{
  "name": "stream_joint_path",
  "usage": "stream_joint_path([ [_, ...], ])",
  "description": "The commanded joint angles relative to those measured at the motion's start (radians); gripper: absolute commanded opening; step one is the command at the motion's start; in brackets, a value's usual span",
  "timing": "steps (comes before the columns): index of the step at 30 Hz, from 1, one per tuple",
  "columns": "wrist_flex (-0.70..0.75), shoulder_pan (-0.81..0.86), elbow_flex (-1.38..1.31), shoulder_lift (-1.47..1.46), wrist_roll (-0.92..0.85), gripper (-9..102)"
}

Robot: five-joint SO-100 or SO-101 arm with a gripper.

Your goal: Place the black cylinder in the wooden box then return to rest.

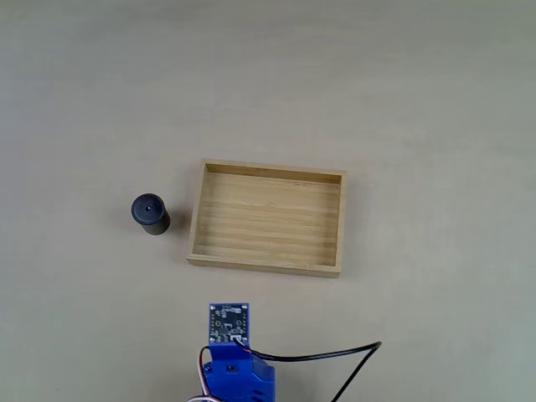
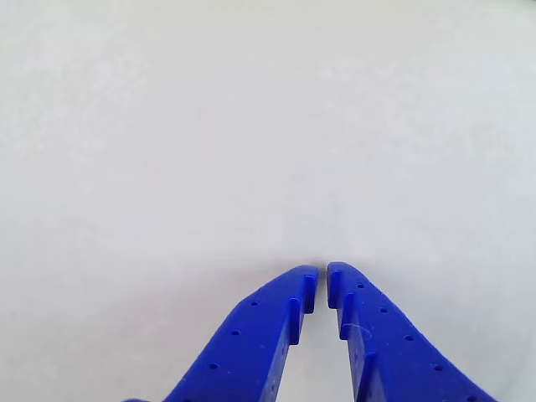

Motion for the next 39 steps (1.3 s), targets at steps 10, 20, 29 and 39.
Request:
stream_joint_path([
  [10,-0.255,-0.121,-0.331,0.33,0.067,0],
  [20,-0.437,-0.221,-0.517,0.565,0.046,7],
  [29,-0.543,-0.253,-0.658,0.785,-0.018,23],
  [39,-0.687,-0.27,-0.772,1.032,-0.017,25],
])
